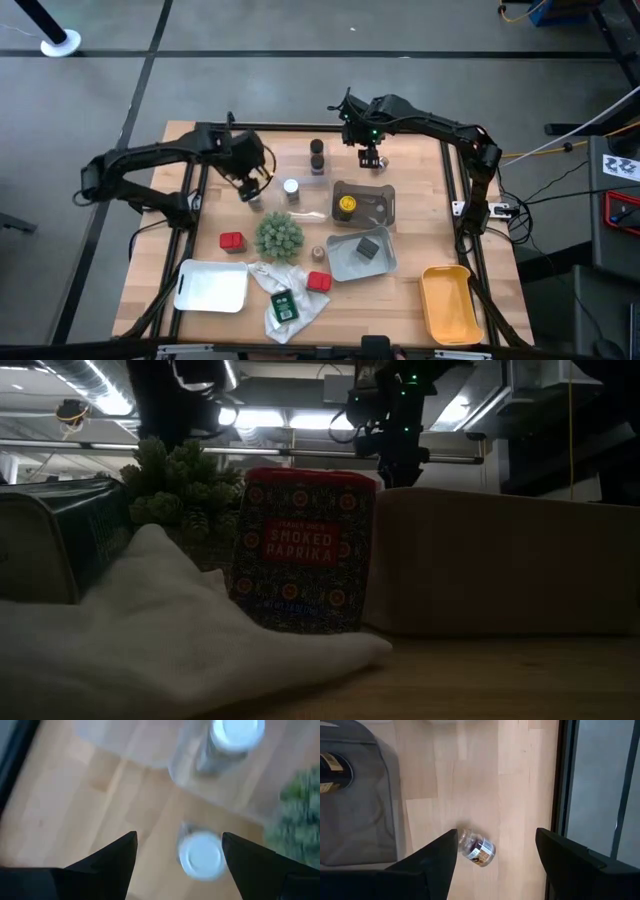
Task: Sort spices by type
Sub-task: Put the white seasoning bottle into the bottom transparent bin, then put the left red seasoning can into the white bin
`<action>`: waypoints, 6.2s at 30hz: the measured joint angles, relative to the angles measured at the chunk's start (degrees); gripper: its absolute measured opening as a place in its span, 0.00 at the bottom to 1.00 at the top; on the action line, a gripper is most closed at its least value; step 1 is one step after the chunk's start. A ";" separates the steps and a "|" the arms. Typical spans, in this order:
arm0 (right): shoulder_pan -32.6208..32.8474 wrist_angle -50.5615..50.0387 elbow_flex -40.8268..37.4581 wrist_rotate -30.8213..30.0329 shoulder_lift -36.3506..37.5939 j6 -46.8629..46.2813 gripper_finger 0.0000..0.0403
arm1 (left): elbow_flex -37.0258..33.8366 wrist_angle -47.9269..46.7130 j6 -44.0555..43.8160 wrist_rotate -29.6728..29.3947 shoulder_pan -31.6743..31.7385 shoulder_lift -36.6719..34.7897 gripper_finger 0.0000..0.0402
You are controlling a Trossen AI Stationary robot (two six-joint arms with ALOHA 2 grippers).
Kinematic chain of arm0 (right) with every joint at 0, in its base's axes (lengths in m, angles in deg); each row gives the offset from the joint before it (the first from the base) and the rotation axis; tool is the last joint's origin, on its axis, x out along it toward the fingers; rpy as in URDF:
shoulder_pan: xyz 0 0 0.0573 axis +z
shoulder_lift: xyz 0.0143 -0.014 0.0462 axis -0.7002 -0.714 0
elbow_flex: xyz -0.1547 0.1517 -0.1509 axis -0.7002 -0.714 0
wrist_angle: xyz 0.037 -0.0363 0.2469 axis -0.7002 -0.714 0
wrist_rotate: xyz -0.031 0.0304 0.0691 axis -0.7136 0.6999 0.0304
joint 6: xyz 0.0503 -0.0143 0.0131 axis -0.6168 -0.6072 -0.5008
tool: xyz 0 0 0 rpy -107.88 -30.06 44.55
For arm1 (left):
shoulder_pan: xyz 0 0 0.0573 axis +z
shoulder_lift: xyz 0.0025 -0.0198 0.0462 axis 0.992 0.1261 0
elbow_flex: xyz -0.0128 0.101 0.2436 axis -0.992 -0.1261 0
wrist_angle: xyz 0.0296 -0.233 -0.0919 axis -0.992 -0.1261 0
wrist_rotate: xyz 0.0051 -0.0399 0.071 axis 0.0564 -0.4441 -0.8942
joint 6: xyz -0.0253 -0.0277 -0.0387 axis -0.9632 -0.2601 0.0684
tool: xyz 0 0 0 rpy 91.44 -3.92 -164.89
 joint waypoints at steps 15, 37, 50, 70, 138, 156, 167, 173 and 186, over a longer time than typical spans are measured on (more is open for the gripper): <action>0.02 -2.43 -0.01 0.01 -0.02 -0.02 0.66 | 0.00 -4.43 -0.68 -1.36 -6.20 0.07 0.69; 0.04 -3.01 0.00 0.03 -0.04 -0.07 0.66 | -8.71 1.86 -1.70 -1.42 -6.18 0.28 0.69; 0.11 -2.99 0.00 0.03 -0.04 -0.07 0.66 | -12.88 9.76 -1.86 -1.68 -6.13 0.28 0.69; -1.77 -7.15 -0.01 -1.28 3.40 0.70 0.66 | -11.49 7.40 -3.37 -1.79 -6.02 0.24 0.48; -18.64 -3.82 0.01 15.14 12.63 -0.09 0.66 | 3.79 10.15 -8.06 -2.62 -14.74 13.73 0.49; -18.62 -3.62 0.01 15.16 12.63 -0.11 0.66 | -2.60 15.43 -7.96 -2.64 -14.68 13.73 0.49; -18.62 -3.62 0.01 15.16 12.61 -0.11 0.66 | -2.59 15.54 -7.90 -2.64 -14.66 13.73 0.50; -18.62 -3.64 0.01 15.16 12.61 -0.11 0.66 | -2.58 15.64 -7.96 -2.64 -14.66 13.73 0.62; -18.62 -3.81 0.01 15.16 12.61 -0.11 0.66 | 1.81 13.70 -5.31 -2.62 -14.66 13.70 0.66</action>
